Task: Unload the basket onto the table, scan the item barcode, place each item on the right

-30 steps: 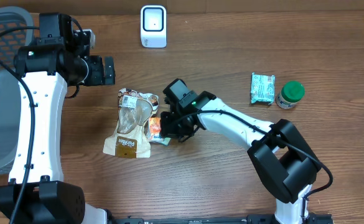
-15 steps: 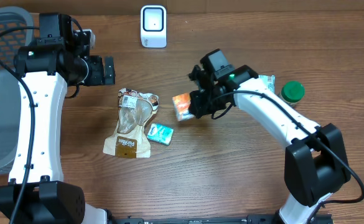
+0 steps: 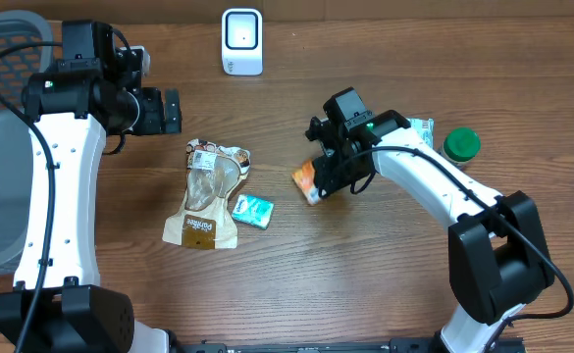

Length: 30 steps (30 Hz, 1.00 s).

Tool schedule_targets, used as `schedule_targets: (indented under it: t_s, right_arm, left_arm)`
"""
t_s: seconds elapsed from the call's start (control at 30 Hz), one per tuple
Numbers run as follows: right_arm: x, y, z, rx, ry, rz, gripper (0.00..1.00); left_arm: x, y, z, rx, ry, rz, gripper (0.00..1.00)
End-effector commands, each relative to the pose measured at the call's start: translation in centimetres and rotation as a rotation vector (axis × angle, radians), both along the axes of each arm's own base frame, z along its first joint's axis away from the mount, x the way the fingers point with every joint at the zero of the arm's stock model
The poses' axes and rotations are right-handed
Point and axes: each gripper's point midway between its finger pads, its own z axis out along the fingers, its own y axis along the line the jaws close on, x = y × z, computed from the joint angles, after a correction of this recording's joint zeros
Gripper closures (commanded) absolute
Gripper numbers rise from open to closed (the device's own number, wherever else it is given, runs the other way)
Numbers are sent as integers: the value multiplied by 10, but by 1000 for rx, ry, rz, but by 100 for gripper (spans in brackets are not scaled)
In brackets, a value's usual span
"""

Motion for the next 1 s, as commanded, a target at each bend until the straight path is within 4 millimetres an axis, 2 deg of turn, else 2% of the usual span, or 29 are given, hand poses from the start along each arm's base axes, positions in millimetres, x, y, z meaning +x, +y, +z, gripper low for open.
schedule_targets:
  t_s: [0.0,0.07,0.17,0.27,0.4,0.5,0.57,0.77,0.97]
  right_arm:
    - [6,-6,5,-33,-50,15,55]
    - [12,-4,9,-20,-57,-24,52]
    - [18,7,22,45,-44,-85,53]
    - [8,28,30,151,28,-107,62]
    - [-9,33,23,141,110,-161,73]
    - [-22,31,12,120,158,-190,86]
    - [-29,28,4,105,186,-214,91]
    - [-38,15,-19,75,214,-258,91]
    - [-29,-4,-26,19,182,-302,91]
  left_arm:
    - [4,1,4,2,-17,-16,1]
    - [4,1,4,2,-17,-16,0]
    - [4,1,4,2,-17,-16,1]
    - [4,1,4,2,-17,-16,1]
    - [4,1,4,2,-17,-16,1]
    - [4,1,4,2,-17,-16,1]
    - [4,1,4,2,-17,-16,1]
    - [4,1,4,2,-17,-16,0]
    - [4,1,4,2,-17,-16,0]
